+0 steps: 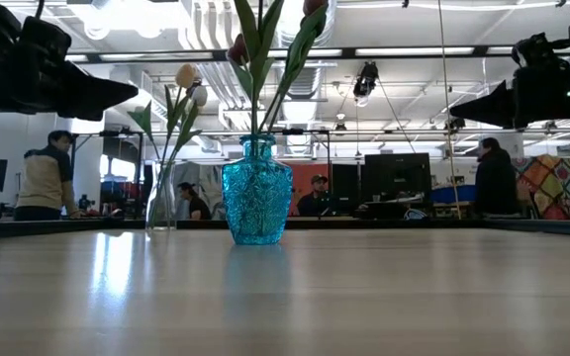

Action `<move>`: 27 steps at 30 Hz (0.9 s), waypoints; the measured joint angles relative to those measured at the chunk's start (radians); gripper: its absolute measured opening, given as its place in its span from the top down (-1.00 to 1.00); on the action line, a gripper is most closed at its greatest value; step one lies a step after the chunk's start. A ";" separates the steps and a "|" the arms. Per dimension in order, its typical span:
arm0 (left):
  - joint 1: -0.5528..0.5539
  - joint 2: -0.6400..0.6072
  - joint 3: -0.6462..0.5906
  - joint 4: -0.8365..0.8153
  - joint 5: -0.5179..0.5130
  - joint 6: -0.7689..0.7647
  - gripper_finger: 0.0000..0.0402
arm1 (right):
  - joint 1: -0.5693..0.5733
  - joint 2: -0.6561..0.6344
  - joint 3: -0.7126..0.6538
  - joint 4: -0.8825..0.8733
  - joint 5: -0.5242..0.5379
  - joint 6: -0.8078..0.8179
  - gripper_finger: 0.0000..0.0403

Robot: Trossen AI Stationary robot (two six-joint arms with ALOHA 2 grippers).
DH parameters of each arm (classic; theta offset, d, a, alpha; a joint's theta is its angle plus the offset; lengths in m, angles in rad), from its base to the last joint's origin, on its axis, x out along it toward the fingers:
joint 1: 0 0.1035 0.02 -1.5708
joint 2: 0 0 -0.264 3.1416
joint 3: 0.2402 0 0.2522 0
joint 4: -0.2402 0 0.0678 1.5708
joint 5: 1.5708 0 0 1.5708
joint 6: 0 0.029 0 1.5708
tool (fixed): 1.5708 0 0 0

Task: Sort flowers into vase by color
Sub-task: Return to Home Position

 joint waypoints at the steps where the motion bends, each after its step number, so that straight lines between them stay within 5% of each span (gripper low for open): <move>1: 0.000 0.000 0.000 -0.003 -0.001 0.001 1.00 | 0.000 0.000 0.000 -0.005 0.022 -0.016 0.96; 27: 0.006 0.063 0.000 -0.032 -0.012 -0.108 1.00 | -0.002 0.121 0.000 -0.002 0.058 0.026 0.95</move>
